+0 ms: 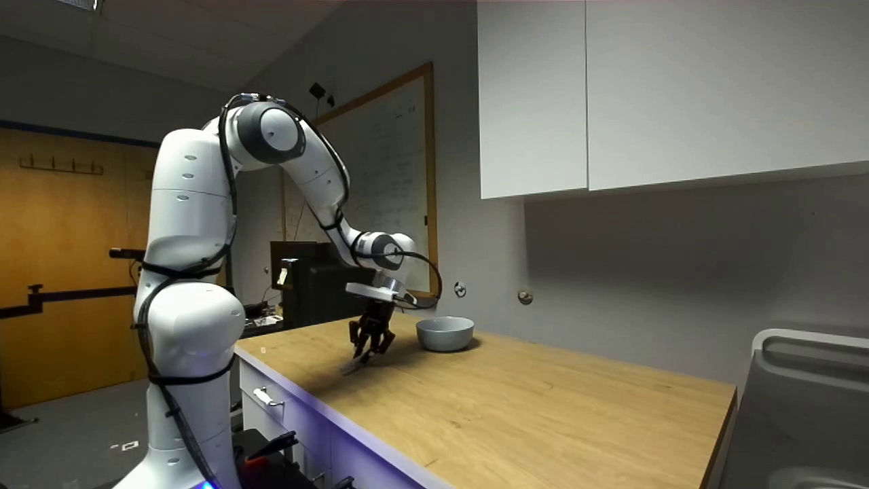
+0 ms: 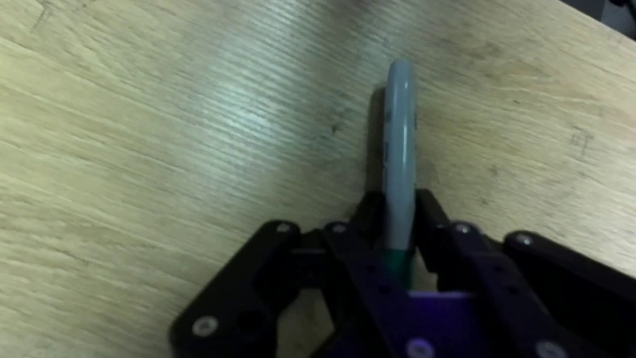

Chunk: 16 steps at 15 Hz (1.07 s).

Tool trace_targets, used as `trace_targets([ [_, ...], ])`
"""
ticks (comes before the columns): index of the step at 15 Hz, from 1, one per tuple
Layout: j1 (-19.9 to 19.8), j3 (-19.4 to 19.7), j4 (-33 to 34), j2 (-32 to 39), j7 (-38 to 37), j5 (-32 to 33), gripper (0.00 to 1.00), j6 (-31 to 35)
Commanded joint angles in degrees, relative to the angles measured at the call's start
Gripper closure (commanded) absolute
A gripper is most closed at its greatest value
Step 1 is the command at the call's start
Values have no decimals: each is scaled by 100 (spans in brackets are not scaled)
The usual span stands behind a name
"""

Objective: Pick the pen from the table and put it in the bowl

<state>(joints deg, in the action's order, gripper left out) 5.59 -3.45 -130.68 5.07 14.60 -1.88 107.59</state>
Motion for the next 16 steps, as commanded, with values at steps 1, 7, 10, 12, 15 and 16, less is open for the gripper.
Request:
trace_targets([
  [1,66,-127,176,-458,-632,318,86,-322],
  [7,133,-295,852,-1016,-1817,817,86,-657],
  [10,154,-383,1497,-875,-1844,966,85,-568],
  [12,145,-398,2010,-618,-1838,1079,85,-560],
  [15,129,-365,2733,-195,-1789,1237,85,-617],
  [16,118,-338,2994,-16,-1746,1258,85,-643],
])
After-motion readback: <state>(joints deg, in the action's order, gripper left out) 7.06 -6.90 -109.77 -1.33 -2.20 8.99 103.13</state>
